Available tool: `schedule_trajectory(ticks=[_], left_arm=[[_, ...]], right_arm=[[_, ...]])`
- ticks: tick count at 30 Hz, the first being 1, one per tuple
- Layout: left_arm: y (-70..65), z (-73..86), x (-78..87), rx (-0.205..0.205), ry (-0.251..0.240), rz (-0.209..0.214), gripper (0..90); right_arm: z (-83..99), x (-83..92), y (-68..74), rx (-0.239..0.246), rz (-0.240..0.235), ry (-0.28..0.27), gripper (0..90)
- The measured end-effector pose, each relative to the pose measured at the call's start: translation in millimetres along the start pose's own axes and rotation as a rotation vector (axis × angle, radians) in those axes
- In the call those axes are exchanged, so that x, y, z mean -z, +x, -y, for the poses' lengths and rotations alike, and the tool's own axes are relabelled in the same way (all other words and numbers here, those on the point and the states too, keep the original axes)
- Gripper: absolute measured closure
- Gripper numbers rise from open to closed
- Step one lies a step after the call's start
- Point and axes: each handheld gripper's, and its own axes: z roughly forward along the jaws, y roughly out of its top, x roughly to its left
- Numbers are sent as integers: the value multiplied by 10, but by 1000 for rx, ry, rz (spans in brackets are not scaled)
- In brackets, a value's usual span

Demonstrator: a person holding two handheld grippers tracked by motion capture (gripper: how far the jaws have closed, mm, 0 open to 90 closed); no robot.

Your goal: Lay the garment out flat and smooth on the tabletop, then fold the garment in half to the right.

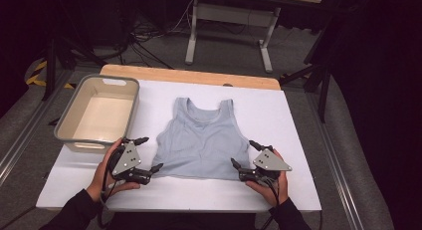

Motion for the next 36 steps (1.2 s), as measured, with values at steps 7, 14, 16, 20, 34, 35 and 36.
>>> schedule_trajectory(ticks=[7,14,16,20,34,35,36], left_arm=[[-9,80,77,23,16,-7,101],[-15,112,118,35,24,-14,101],[-17,120,126,41,27,-16,100],[-20,132,152,47,29,-19,97],[-33,130,140,57,46,-26,114],[-31,126,136,65,47,-22,115],[-28,121,131,75,48,-19,119]], right_arm=[[49,17,12,20,12,15,160],[35,-4,13,25,6,9,162],[25,-15,15,26,4,4,163],[7,-41,23,27,-2,0,164],[-21,-107,37,0,-15,8,178],[-20,-107,35,-1,-12,8,182],[-20,-108,36,-6,-12,13,187]])
